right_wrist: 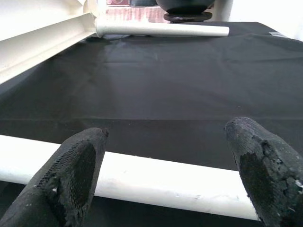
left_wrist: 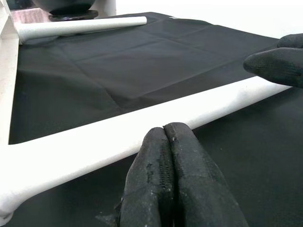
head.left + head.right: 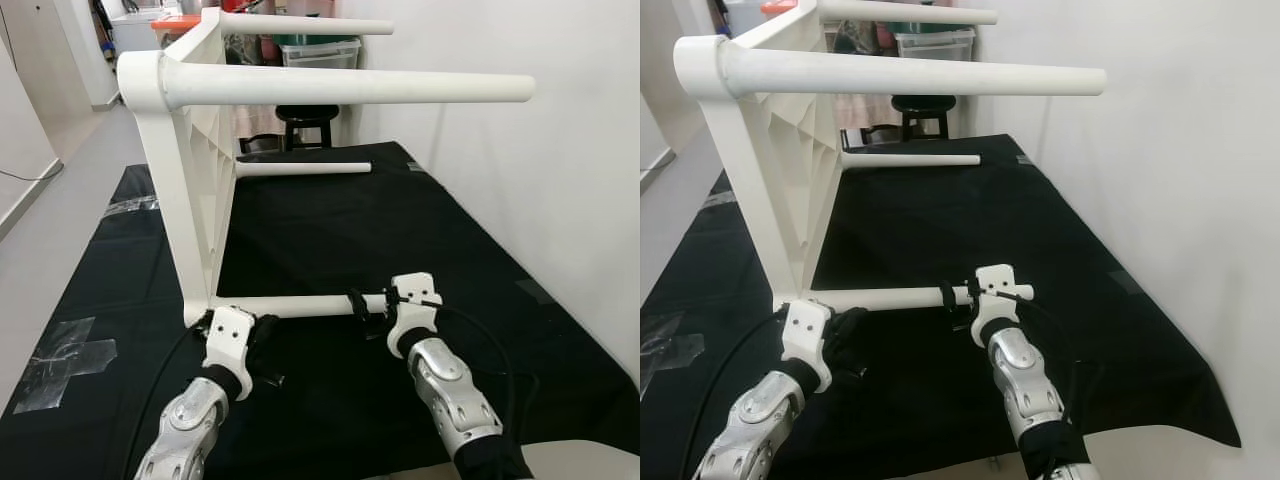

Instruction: Building children table

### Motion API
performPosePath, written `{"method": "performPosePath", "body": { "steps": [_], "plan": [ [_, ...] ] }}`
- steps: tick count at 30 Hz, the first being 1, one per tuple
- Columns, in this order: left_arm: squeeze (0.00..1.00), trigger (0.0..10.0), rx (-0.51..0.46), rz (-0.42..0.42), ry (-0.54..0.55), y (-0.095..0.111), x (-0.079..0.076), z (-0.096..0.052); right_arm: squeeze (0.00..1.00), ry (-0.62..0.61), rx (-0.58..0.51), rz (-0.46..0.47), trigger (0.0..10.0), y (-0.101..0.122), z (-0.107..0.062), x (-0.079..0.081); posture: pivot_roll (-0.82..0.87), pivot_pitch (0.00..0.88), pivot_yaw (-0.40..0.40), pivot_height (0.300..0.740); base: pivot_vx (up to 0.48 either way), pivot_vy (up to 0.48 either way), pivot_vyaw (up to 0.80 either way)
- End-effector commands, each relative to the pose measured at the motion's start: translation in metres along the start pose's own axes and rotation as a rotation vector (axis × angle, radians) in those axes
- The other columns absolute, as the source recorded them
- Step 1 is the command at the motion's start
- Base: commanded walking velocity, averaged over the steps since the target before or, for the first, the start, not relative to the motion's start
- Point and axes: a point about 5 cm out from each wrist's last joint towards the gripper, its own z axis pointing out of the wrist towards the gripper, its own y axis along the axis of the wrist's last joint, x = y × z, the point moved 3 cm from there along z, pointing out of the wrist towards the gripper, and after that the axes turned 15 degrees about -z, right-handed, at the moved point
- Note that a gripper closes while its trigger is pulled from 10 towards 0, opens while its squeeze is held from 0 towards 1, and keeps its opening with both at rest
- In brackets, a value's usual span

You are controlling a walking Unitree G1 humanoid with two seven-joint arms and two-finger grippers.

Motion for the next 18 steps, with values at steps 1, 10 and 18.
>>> {"method": "performPosePath", "body": {
  "steps": [1,10,18],
  "plan": [
    [0.00,0.0,0.000,-0.011,0.005,-0.0014,0.0022,0.0011,0.00,-0.007,-0.014,0.018,10.0,0.0023,0.0018,-0.0004,-0.07,0.000,-0.013,0.740,0.000,0.000,0.00],
    [0.00,0.0,-0.002,-0.015,0.003,-0.0015,0.0022,0.0012,0.00,-0.007,-0.014,0.020,10.0,0.0022,0.0021,-0.0006,-0.07,0.000,-0.010,0.740,0.000,0.000,0.00],
    [0.00,10.0,0.005,-0.004,0.004,-0.0012,0.0032,0.0027,0.00,-0.003,-0.013,0.019,10.0,0.0018,0.0032,-0.0009,-0.07,0.000,-0.015,0.740,0.000,0.000,0.00]
  ]
}}
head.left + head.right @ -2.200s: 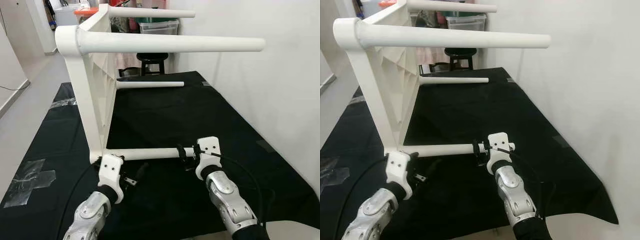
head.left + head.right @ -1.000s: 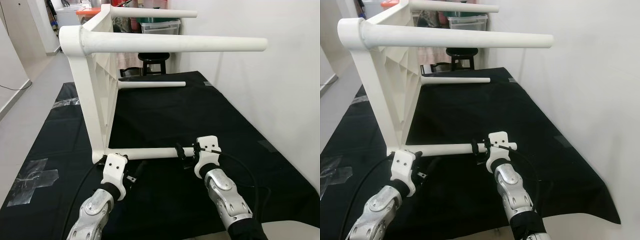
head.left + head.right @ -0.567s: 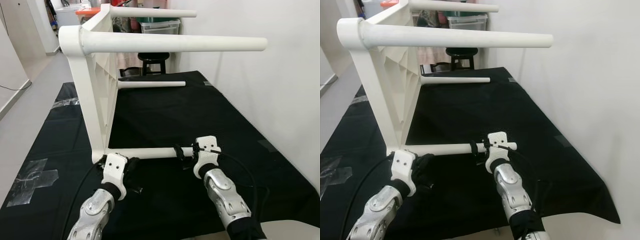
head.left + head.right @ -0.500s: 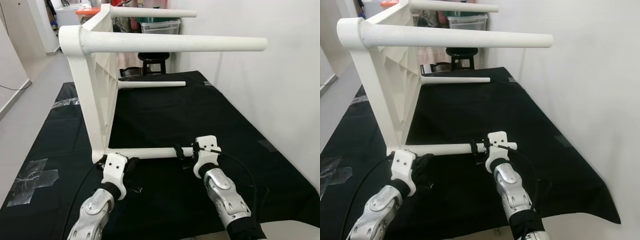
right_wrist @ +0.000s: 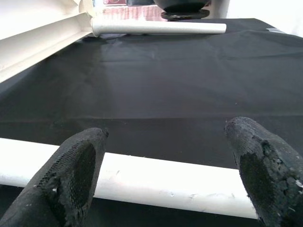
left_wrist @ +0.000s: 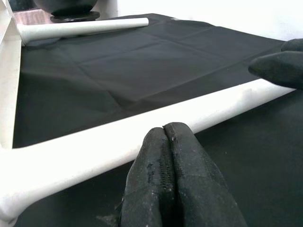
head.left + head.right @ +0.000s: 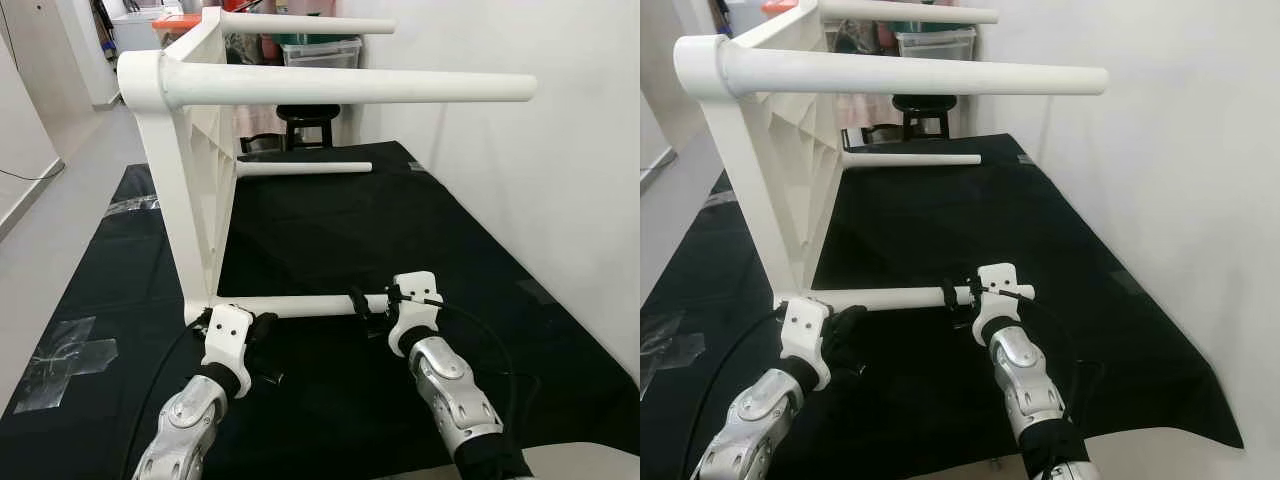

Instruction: Building children table

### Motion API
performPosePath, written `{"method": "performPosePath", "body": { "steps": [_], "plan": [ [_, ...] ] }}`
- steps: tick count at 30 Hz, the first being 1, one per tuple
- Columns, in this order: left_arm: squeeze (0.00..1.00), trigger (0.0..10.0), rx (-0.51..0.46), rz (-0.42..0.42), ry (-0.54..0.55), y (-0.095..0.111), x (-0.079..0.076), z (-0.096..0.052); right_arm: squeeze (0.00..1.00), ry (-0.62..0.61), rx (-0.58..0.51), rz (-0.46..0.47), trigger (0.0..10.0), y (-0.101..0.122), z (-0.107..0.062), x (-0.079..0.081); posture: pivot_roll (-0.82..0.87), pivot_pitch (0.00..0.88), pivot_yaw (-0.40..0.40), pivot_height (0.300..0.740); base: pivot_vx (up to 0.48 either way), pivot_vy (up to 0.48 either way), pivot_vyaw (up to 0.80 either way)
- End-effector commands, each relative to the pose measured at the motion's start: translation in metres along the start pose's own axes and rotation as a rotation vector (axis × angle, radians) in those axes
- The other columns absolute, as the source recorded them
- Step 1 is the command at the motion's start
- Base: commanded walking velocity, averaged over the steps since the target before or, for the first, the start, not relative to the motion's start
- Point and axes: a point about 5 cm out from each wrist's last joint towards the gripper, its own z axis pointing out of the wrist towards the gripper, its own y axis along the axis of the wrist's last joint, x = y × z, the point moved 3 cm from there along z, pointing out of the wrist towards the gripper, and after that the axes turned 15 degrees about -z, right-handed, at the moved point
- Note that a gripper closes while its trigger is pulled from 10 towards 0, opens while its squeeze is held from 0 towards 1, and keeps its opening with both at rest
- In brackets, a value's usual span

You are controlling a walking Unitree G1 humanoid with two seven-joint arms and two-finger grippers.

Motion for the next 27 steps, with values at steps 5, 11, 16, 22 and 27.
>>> {"method": "performPosePath", "body": {
  "steps": [5,11,16,22,27],
  "plan": [
    [0.00,10.0,0.001,-0.006,-0.005,-0.0019,0.0011,0.0005,0.00,0.006,-0.023,0.006,10.0,0.0043,0.0027,0.0025,-0.07,0.000,-0.014,0.740,0.000,0.000,0.00],
    [0.00,10.0,0.003,-0.007,-0.015,-0.0022,0.0006,0.0008,0.00,0.009,-0.039,0.015,10.0,0.0058,0.0023,0.0021,-0.07,0.000,-0.013,0.740,0.000,0.000,0.13],
    [0.00,10.0,0.005,-0.007,-0.020,-0.0026,0.0006,0.0010,0.00,0.026,-0.066,0.037,10.0,0.0087,0.0019,0.0039,-0.07,0.000,-0.015,0.740,0.000,0.000,0.47],
    [0.00,10.0,0.007,-0.006,-0.027,-0.0026,-0.0004,0.0011,0.00,-0.008,-0.069,0.069,10.0,0.0085,0.0011,-0.0017,-0.06,0.000,-0.013,0.740,0.000,0.000,0.40],
    [0.00,10.0,0.008,-0.008,-0.037,-0.0025,-0.0012,0.0008,0.00,-0.012,-0.055,0.088,10.0,0.0068,0.0015,-0.0019,-0.06,0.000,-0.010,0.740,0.000,0.000,0.16]
  ]
}}
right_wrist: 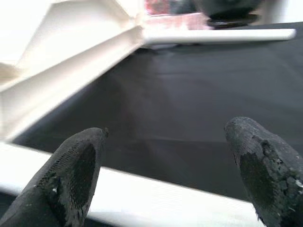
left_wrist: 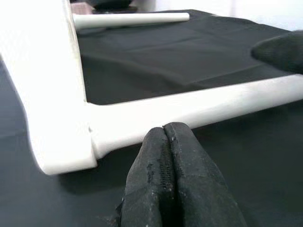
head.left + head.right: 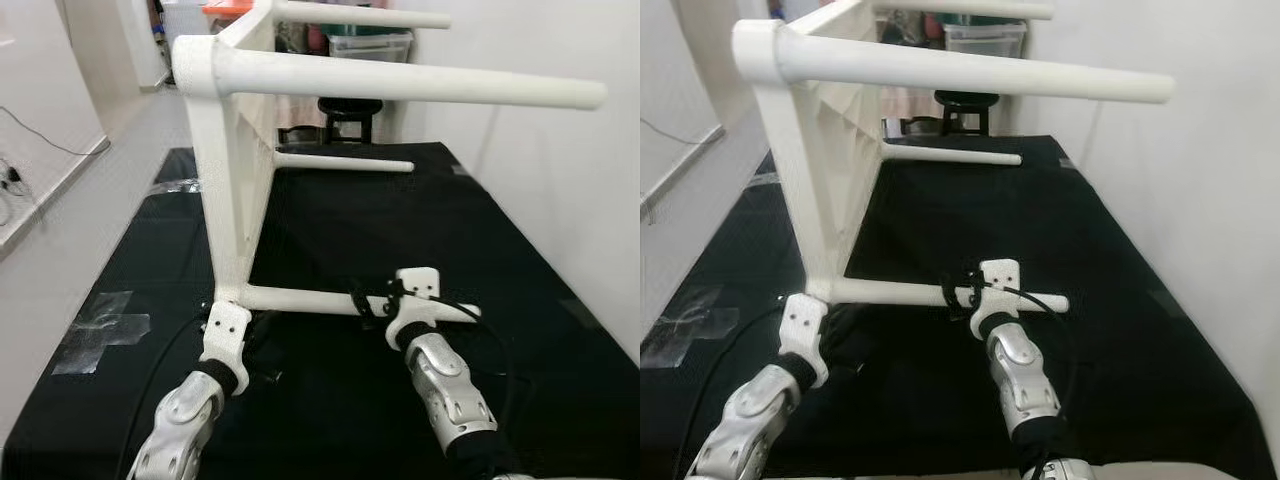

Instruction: Building children table

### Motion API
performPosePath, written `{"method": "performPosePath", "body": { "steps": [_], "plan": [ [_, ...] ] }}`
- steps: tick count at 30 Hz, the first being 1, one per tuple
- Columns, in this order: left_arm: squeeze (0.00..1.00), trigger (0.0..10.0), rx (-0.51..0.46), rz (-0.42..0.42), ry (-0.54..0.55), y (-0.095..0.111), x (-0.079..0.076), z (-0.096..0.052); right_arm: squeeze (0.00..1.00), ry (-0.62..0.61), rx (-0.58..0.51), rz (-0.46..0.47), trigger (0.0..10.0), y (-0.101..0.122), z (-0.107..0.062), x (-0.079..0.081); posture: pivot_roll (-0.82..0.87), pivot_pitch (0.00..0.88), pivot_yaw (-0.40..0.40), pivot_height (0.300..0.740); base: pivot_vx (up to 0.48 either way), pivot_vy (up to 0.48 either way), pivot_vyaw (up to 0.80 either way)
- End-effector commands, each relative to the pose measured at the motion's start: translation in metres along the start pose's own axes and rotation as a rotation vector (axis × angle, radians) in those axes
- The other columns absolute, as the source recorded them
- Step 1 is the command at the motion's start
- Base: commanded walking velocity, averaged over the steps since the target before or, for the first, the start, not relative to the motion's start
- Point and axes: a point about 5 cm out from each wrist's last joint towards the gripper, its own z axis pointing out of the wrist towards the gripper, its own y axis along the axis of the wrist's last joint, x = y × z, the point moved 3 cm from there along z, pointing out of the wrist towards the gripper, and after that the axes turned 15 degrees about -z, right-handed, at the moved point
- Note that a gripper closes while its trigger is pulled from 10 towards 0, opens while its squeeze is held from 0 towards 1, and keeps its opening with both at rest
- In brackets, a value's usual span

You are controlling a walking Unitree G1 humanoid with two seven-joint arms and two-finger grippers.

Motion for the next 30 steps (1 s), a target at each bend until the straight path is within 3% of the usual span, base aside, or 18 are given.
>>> {"method": "performPosePath", "body": {
  "steps": [1,11,26,30],
  "plan": [
    [0.00,10.0,0.007,-0.004,-0.010,-0.002,0.000,-0.001,0.00,-0.014,0.009,0.017,10.0,-0.003,-0.001,-0.003,-0.06,0.000,-0.010,0.740,0.000,0.000,0.00],
    [0.00,10.0,0.009,-0.007,-0.046,-0.001,-0.005,-0.002,0.00,-0.008,0.017,0.026,10.0,-0.004,-0.002,-0.003,-0.07,0.000,-0.016,0.740,0.000,0.000,0.00],
    [0.00,10.0,-0.001,-0.009,-0.052,0.000,-0.006,-0.002,0.00,-0.007,-0.003,0.052,10.0,-0.003,-0.002,-0.004,-0.07,0.000,-0.017,0.740,0.287,0.000,0.00],
    [0.00,10.0,-0.040,0.009,-0.074,0.015,-0.005,0.002,0.00,-0.040,-0.019,0.112,10.0,-0.001,-0.003,-0.012,-0.07,0.000,-0.018,0.740,0.307,0.000,0.00]
  ]
}}
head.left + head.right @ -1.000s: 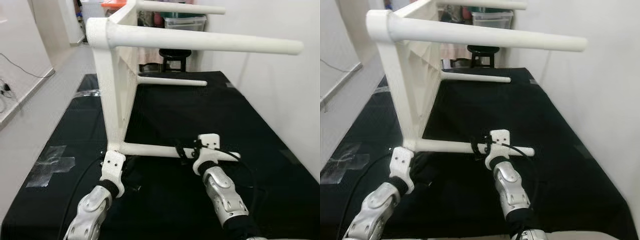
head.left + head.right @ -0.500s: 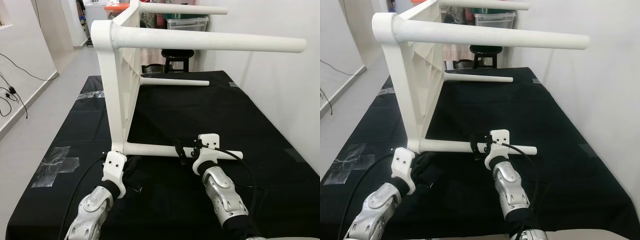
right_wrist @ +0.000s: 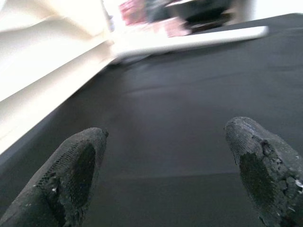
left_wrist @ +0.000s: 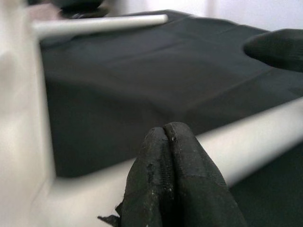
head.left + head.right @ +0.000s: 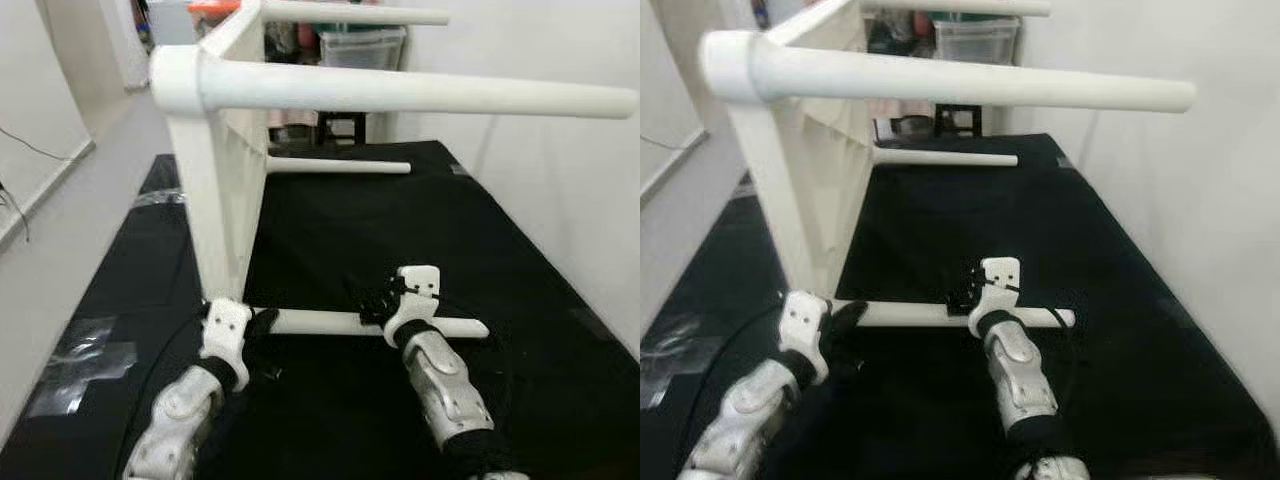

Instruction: Building children table

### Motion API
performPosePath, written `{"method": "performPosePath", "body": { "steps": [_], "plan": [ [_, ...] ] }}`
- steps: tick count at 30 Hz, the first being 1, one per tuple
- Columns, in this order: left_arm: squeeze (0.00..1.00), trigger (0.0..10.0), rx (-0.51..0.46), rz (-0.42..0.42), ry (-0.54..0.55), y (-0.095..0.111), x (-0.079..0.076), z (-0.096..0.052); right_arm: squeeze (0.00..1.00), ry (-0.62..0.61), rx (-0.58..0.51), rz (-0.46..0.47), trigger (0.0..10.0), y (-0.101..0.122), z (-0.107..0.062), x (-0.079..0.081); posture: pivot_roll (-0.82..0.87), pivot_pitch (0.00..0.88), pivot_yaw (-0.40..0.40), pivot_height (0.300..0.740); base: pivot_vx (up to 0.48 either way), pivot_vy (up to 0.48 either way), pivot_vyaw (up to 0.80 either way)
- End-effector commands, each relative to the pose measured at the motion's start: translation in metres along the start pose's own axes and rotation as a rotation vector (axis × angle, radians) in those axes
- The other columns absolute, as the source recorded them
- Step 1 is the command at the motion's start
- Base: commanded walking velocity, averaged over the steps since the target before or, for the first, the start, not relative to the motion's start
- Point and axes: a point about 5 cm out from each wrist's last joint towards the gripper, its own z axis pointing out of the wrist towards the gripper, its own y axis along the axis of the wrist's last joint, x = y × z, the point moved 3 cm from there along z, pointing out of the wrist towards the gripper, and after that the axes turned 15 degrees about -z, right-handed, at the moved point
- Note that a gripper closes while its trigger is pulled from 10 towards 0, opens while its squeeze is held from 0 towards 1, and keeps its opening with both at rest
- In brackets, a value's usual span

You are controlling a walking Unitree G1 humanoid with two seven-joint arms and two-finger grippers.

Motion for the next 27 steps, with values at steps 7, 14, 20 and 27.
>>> {"method": "performPosePath", "body": {
  "steps": [7,14,20,27],
  "plan": [
    [0.00,10.0,-0.021,-0.005,-0.090,0.009,-0.023,0.004,0.00,-0.037,0.005,0.028,10.0,-0.002,-0.004,-0.013,-0.07,0.000,-0.017,0.740,0.088,0.000,0.00],
    [0.00,10.0,-0.002,0.027,-0.056,0.005,-0.024,-0.003,0.00,-0.017,-0.002,0.019,10.0,-0.001,-0.004,-0.011,-0.07,0.000,-0.018,0.740,0.000,0.000,0.00],
    [0.00,10.0,0.025,0.111,-0.009,-0.001,-0.024,-0.012,0.00,0.001,-0.008,0.014,10.0,0.000,-0.005,-0.011,-0.06,0.000,-0.024,0.740,0.000,0.000,0.00],
    [0.00,10.0,0.032,0.212,-0.043,0.000,-0.035,-0.007,0.00,0.007,-0.007,0.006,10.0,0.000,-0.005,-0.011,-0.07,0.000,-0.022,0.740,0.000,0.000,0.00]
  ]
}}
